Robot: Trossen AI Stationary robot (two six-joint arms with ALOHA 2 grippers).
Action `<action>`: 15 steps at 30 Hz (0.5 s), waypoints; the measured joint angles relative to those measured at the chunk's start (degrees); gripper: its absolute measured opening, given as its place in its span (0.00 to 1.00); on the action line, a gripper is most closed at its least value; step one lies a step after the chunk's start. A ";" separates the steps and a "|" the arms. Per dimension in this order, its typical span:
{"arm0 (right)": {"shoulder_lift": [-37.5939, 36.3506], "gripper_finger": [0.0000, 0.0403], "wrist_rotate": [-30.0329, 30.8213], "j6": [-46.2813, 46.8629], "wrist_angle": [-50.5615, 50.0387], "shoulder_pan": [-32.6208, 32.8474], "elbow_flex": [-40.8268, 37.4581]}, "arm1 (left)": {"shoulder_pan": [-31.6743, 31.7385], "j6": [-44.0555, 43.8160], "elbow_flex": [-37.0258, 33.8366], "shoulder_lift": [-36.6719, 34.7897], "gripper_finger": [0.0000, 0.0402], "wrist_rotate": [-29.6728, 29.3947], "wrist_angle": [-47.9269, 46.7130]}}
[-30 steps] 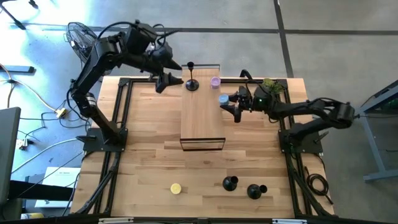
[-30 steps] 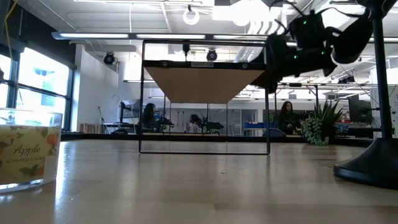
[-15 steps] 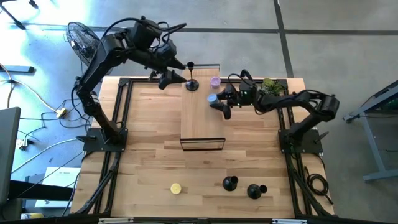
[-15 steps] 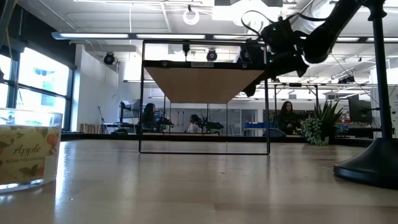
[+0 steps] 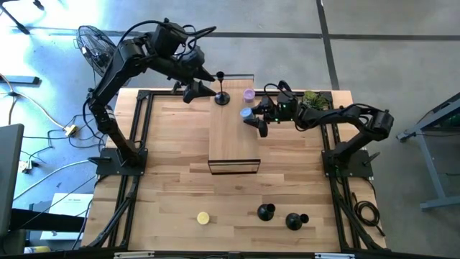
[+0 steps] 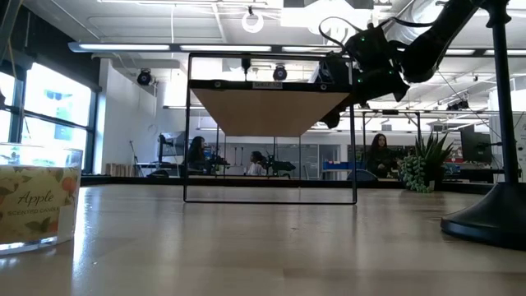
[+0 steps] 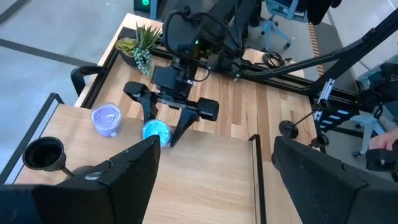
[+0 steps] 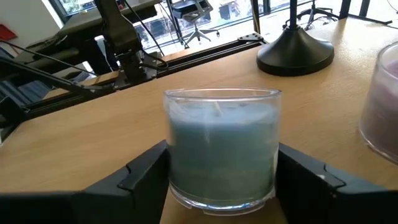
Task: Pick & Place candle stick holders
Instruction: Put the blue scented candle on the shelf
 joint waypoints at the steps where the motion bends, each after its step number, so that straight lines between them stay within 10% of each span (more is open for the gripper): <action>1: 0.00 0.60 0.02 0.36 -0.04 0.00 0.00 | 0.00 0.00 0.00 0.00 0.77 0.00 0.23; 15: -0.11 0.62 0.17 3.79 -0.25 0.02 -0.11 | 0.00 -2.43 0.00 0.00 0.77 0.13 1.22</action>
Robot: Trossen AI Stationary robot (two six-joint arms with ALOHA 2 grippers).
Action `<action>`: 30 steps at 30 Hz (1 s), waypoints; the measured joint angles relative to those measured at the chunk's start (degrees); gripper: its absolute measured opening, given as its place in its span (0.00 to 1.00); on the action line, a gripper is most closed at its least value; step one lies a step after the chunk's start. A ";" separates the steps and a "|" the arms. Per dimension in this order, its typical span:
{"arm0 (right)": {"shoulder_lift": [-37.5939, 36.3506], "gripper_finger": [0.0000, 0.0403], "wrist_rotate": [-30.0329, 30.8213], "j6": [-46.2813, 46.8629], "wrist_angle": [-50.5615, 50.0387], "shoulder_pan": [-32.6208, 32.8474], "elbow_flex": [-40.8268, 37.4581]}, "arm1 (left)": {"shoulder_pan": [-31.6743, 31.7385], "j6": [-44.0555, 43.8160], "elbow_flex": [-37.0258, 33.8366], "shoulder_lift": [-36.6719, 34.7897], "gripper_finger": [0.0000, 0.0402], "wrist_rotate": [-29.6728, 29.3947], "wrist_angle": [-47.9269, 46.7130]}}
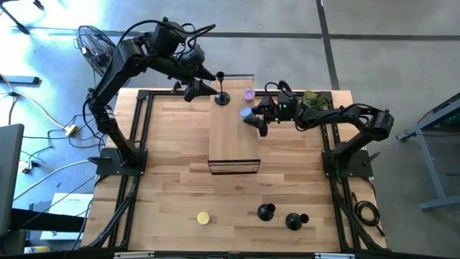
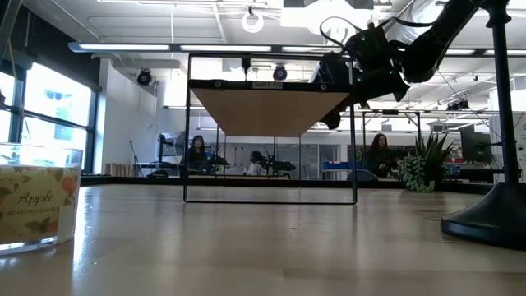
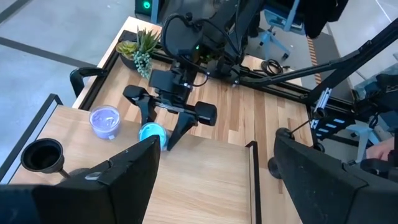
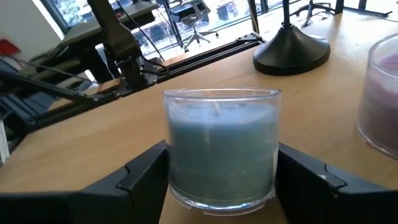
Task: Pick & Place candle stick holders
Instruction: Put the blue scented candle on the shelf
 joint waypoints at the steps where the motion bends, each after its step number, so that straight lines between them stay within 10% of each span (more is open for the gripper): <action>1: 0.00 0.62 0.00 0.68 0.04 0.00 0.00 | 0.00 0.00 0.00 0.00 0.77 0.02 0.00; 30: 0.00 0.77 -3.45 -7.83 -0.61 0.07 -0.07 | 0.00 -0.04 0.00 0.00 0.77 1.09 -0.07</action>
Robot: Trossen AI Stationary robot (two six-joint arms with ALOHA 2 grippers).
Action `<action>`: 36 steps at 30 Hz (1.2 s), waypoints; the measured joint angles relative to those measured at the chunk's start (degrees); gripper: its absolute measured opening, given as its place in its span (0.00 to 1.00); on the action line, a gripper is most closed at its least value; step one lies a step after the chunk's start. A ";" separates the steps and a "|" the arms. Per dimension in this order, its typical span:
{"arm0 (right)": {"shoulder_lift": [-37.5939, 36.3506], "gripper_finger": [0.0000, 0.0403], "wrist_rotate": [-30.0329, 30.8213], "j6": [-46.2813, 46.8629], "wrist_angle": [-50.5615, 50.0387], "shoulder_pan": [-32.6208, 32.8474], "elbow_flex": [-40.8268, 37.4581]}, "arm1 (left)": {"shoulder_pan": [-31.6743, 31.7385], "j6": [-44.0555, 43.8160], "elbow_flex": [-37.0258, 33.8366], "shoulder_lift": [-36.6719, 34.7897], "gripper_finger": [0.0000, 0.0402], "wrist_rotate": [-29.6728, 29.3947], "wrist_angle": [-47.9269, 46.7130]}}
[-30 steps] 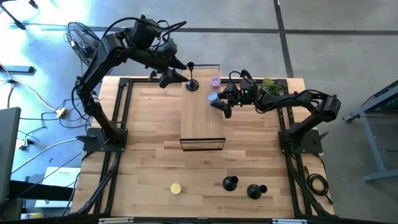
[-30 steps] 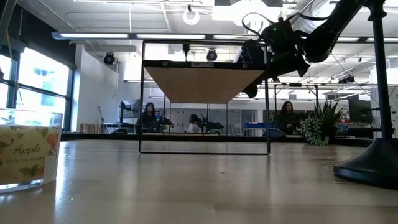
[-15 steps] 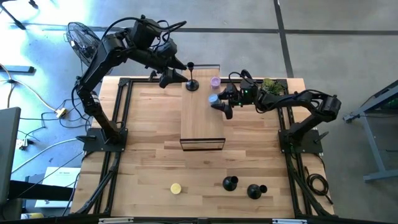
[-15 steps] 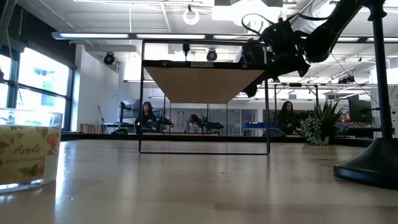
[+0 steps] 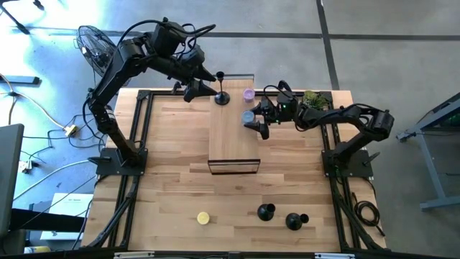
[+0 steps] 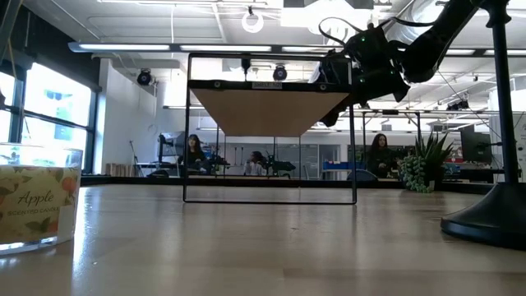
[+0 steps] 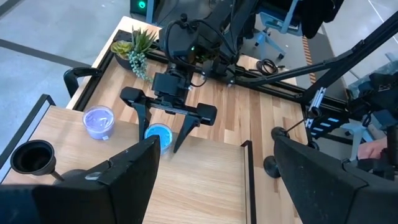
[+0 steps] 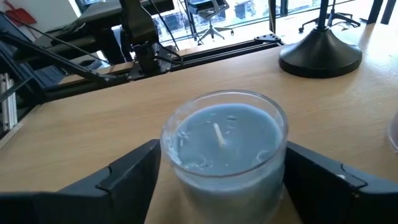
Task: Pick & Place candle stick holders
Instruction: Put the blue scented candle on the shelf, then put the left black candle holder on the shelf
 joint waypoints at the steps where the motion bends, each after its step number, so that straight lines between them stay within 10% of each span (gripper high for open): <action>1: 0.00 0.77 0.08 0.02 0.02 0.00 0.00 | 0.00 0.00 0.00 -0.02 0.77 0.00 0.00; 26: -17.29 0.78 8.80 -2.82 -2.85 -0.08 -0.13 | -0.04 0.73 0.00 -0.04 0.77 0.64 -2.05; 36: -34.61 0.77 10.39 -2.95 -8.08 -0.09 -0.05 | -1.43 2.95 0.00 -0.06 0.77 14.59 -3.15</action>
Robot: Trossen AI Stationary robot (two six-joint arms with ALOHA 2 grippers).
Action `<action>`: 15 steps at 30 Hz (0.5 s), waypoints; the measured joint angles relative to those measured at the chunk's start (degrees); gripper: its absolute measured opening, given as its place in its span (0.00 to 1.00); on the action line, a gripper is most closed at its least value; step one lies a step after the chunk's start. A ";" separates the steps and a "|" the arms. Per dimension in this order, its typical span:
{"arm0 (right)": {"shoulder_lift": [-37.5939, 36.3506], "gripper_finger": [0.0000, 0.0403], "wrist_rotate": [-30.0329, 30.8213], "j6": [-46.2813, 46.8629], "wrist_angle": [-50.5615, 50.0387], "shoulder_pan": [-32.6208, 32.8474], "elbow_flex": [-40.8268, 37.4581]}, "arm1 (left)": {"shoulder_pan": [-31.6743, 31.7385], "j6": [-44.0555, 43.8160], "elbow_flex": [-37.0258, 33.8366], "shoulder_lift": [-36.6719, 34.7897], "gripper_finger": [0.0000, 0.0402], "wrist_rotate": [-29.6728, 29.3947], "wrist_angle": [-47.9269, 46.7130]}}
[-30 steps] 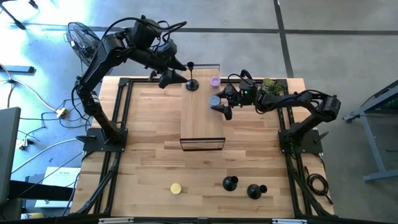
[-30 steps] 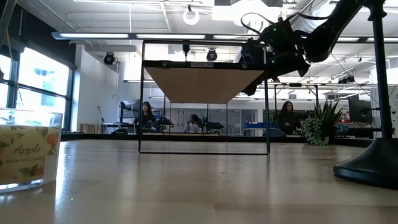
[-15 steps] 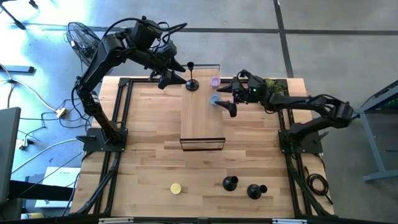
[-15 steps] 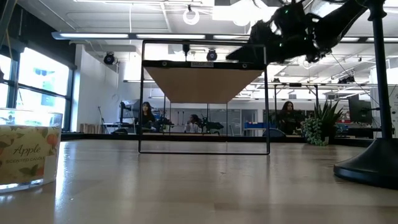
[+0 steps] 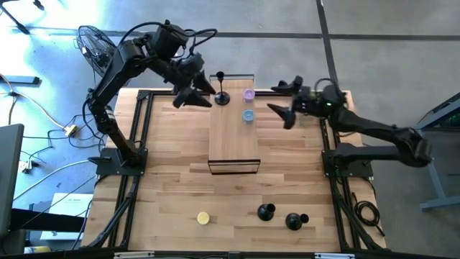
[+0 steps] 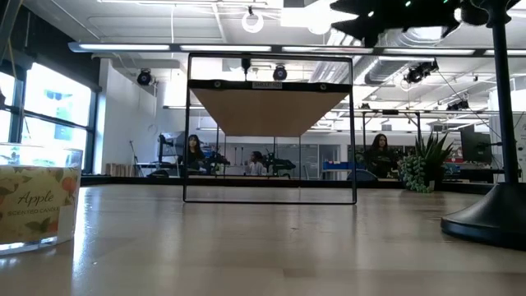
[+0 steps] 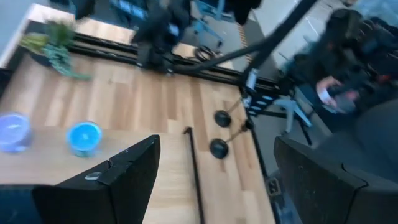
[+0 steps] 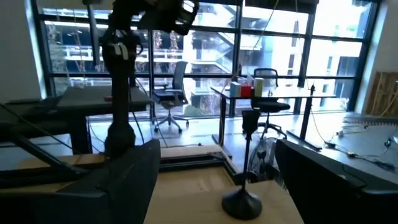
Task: Pick & Place candle stick holders
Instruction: Put the left black candle holder on the shelf
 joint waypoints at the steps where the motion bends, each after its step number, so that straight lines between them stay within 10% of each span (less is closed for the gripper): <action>1: -2.12 0.77 -0.05 0.00 -2.32 0.00 0.00 | -0.70 0.02 -0.02 0.00 0.77 0.10 -0.38; 15: -27.75 0.77 0.02 10.74 -35.49 5.41 0.03 | -16.58 0.57 -0.02 0.00 0.77 -7.17 -2.08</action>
